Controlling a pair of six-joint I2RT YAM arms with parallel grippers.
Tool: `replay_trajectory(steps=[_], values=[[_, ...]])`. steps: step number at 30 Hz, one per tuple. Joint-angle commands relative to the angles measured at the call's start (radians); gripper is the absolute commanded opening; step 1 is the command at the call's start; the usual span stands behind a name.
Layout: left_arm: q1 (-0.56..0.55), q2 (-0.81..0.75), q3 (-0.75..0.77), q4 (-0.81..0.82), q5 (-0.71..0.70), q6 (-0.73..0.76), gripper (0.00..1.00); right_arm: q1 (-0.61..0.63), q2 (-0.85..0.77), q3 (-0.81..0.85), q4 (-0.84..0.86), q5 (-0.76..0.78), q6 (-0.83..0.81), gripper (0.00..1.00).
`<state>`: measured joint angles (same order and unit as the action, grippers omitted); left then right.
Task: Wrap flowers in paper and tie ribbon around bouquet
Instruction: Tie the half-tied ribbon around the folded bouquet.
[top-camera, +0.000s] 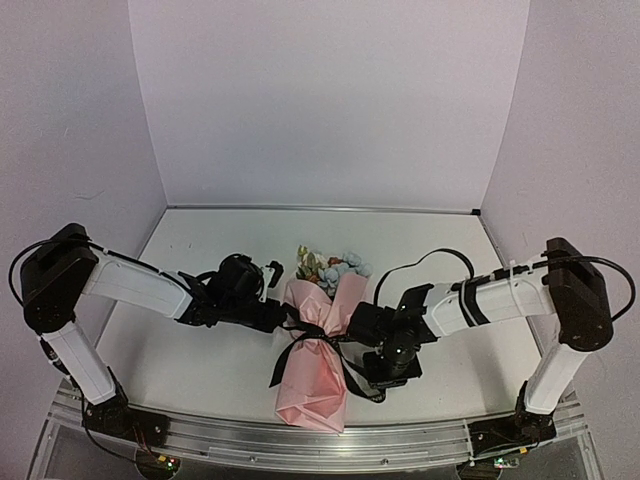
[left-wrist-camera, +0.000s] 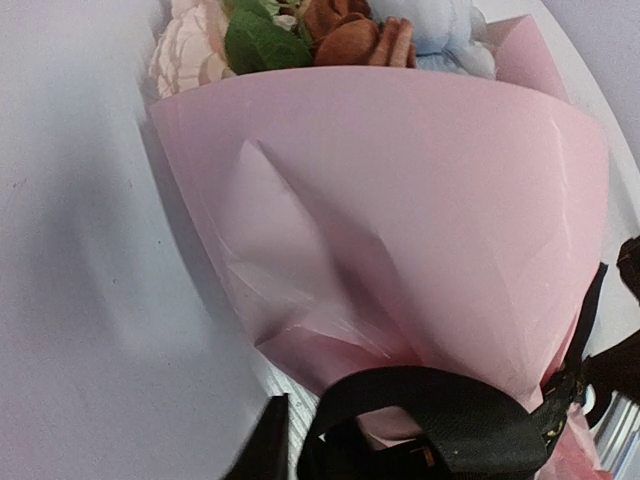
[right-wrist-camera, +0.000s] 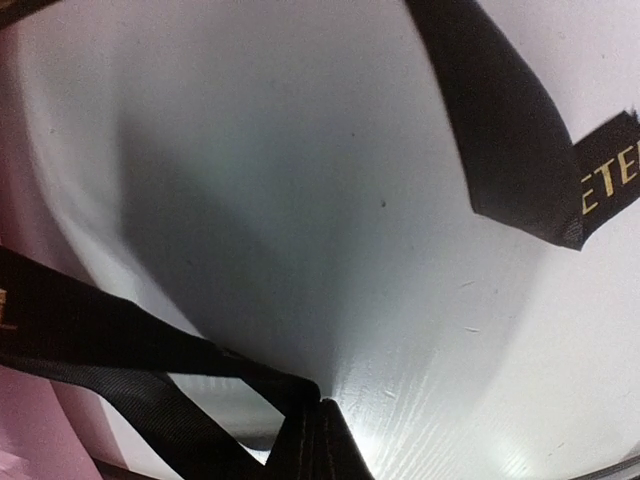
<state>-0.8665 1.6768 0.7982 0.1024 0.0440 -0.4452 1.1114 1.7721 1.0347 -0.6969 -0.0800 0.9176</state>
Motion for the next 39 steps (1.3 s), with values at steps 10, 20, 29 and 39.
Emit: replay_trajectory(steps=[10,20,29,39], values=[[0.036,-0.055,0.019,-0.080,-0.102,0.046,0.00,-0.019,-0.029,0.132,-0.280,0.285,-0.326,0.00],[0.095,-0.074,-0.018,-0.118,-0.110,0.039,0.00,-0.063,-0.026,0.069,-0.328,0.337,-0.345,0.00],[0.107,-0.166,-0.091,-0.021,-0.057,-0.004,0.00,-0.073,0.001,0.062,-0.337,0.342,-0.337,0.00],[0.120,-0.217,-0.152,0.028,-0.015,-0.021,0.00,-0.106,0.010,0.053,-0.354,0.369,-0.330,0.00]])
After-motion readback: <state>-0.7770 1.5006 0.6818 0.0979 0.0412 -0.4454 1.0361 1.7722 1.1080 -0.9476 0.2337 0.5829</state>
